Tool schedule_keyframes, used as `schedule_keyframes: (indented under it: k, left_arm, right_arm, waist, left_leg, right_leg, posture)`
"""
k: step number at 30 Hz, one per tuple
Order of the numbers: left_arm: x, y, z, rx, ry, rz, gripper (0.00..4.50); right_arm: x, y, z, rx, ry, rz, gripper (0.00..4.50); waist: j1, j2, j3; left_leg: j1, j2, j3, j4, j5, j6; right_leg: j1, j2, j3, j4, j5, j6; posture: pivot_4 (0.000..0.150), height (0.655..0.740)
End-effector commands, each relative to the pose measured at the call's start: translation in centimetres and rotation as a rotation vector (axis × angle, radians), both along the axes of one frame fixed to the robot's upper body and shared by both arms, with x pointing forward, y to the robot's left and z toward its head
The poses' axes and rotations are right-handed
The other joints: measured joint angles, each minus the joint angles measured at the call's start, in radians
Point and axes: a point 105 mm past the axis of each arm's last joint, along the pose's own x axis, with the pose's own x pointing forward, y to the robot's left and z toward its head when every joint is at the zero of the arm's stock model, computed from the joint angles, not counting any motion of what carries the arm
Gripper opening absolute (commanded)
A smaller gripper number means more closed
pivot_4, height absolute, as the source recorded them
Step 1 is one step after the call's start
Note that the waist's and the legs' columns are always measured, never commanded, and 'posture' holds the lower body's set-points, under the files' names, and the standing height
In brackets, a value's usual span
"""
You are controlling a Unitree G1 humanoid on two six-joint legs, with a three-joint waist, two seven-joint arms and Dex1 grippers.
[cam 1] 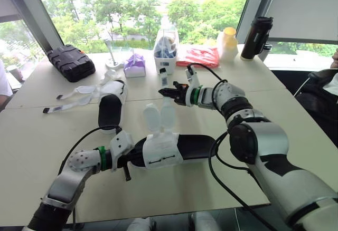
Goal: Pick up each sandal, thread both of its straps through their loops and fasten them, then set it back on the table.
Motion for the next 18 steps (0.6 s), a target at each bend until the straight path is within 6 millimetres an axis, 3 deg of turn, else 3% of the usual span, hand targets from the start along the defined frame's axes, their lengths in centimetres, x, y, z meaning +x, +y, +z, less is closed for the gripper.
schedule_keyframes:
  k: [1, 6, 14, 18]
  left_arm:
    - [-0.8, -0.6, -0.8, 0.006, 0.041, -0.033, 0.00]
    - [-0.8, -0.4, -0.8, 0.013, 0.043, -0.035, 0.00]
    - [-0.8, -0.1, -0.9, 0.024, 0.051, -0.041, 0.00]
    - [-0.7, 0.1, -1.0, 0.024, 0.055, -0.038, 0.00]
  right_arm:
    - [-1.5, 0.8, 4.4, -0.022, -0.306, 0.191, 0.03]
    - [-7.6, 0.6, 4.3, -0.109, -0.878, 0.393, 0.03]
    - [-15.9, -0.5, -1.7, -0.350, -1.497, 0.679, 0.03]
    - [-17.7, -1.5, -3.7, -0.373, -1.722, 0.792, 0.03]
  waist:
    - [-0.001, 0.000, 0.000]
    - [0.004, -0.001, 0.000]
    - [0.002, -0.001, 0.000]
    - [0.001, -0.001, 0.000]
  left_leg:
    - [0.000, 0.000, 0.000, 0.000, 0.000, 0.000]
    - [-0.002, -0.001, -0.004, 0.000, 0.000, 0.000]
    - [0.001, -0.002, -0.002, 0.000, 0.000, 0.000]
    - [0.002, -0.001, -0.001, 0.001, 0.000, 0.000]
  right_leg:
    - [0.000, 0.000, 0.000, 0.000, 0.000, 0.000]
    - [0.000, 0.000, -0.001, -0.001, -0.001, 0.001]
    - [0.001, -0.002, -0.001, 0.000, -0.001, 0.003]
    - [0.003, -0.001, -0.001, -0.001, -0.002, 0.003]
  posture:
    - [0.150, 0.7400]
    - [0.150, 0.7400]
    - [0.150, 0.7400]
    - [0.150, 0.7400]
